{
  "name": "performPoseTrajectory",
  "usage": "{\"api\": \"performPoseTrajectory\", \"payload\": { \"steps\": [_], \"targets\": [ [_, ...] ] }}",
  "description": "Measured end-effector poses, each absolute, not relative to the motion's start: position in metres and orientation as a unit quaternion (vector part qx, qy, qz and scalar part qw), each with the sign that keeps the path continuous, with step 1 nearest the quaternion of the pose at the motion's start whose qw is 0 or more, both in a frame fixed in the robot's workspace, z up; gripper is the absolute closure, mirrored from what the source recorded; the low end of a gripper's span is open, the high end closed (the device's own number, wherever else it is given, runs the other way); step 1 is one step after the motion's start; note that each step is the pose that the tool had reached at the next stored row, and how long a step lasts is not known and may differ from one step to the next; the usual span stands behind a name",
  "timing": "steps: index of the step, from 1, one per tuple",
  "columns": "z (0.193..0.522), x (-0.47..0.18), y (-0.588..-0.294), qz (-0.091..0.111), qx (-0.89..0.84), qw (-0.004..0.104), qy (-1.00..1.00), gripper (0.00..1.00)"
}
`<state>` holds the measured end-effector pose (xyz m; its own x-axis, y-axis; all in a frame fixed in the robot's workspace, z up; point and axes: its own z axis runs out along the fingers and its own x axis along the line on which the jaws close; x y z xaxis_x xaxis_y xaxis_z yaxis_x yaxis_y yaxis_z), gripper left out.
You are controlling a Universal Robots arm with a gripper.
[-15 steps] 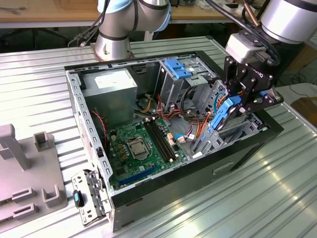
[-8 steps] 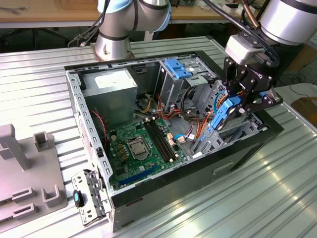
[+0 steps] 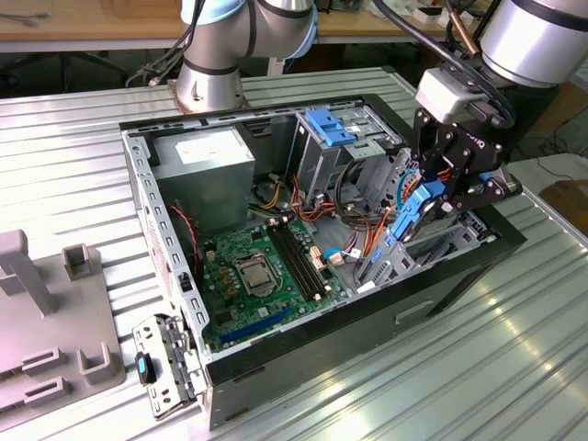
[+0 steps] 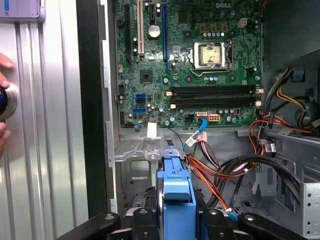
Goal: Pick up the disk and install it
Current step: 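Insert the disk into the insertion slot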
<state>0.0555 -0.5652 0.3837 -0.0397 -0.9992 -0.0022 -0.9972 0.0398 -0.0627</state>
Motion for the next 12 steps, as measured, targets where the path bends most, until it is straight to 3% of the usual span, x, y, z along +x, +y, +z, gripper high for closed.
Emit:
{"api": "performPoseTrajectory", "payload": {
  "steps": [12],
  "targets": [
    [0.374, 0.0555, -0.5652, -0.022, -0.693, 0.023, 0.721, 0.63]
  ]
}}
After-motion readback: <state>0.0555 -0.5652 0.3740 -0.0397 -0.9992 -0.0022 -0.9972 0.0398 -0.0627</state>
